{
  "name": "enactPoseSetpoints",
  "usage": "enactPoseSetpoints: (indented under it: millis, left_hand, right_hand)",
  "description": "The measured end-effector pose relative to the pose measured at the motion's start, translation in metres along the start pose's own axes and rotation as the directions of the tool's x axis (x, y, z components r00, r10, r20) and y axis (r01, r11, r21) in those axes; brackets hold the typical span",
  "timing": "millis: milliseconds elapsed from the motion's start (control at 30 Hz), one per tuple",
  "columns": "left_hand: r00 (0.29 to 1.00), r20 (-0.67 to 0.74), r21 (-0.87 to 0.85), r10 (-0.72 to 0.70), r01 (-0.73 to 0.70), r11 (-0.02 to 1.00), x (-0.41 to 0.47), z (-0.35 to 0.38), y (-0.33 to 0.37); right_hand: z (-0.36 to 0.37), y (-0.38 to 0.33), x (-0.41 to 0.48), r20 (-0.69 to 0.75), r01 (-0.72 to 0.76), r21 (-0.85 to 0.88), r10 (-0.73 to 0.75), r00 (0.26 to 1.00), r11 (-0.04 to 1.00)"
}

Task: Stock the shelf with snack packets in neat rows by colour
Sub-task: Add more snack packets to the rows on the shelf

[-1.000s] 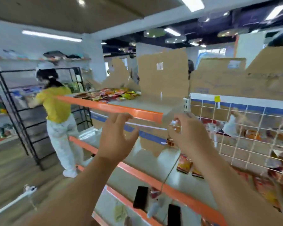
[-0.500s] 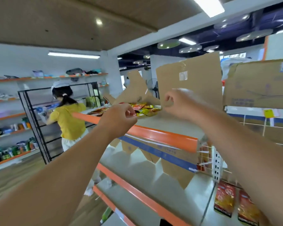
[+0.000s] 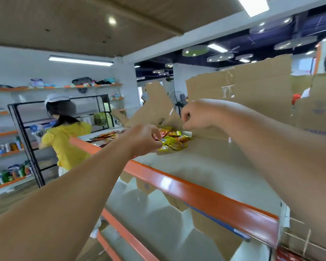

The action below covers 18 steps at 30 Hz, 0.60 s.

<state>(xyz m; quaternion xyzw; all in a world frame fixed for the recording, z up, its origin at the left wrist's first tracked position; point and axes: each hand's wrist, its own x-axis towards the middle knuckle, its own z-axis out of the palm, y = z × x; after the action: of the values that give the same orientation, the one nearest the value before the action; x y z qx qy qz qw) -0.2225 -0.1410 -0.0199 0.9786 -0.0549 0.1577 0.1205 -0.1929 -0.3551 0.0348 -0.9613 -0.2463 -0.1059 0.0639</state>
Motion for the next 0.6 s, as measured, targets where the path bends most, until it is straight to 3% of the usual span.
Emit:
enactPoseSetpoints:
  millis: [167,367,600]
  left_hand:
    - [0.960,0.217,0.145,0.175,-0.209,0.967,0.037,0.012,-0.019]
    - [0.874,0.291,0.153,0.389,-0.443,0.883,0.078,0.029,-0.034]
    - [0.720,0.327,0.126,0.612,-0.675,0.727,0.102,0.034,-0.052]
  right_hand:
    - [0.011,-0.012,0.041,0.120,-0.015,-0.134,0.031,0.992,0.991]
    - [0.049,-0.032,0.093,0.273,-0.075,-0.312,0.165,0.948,0.947]
    - [0.079,-0.041,0.119,0.341,-0.200,-0.213,0.265,0.902,0.956]
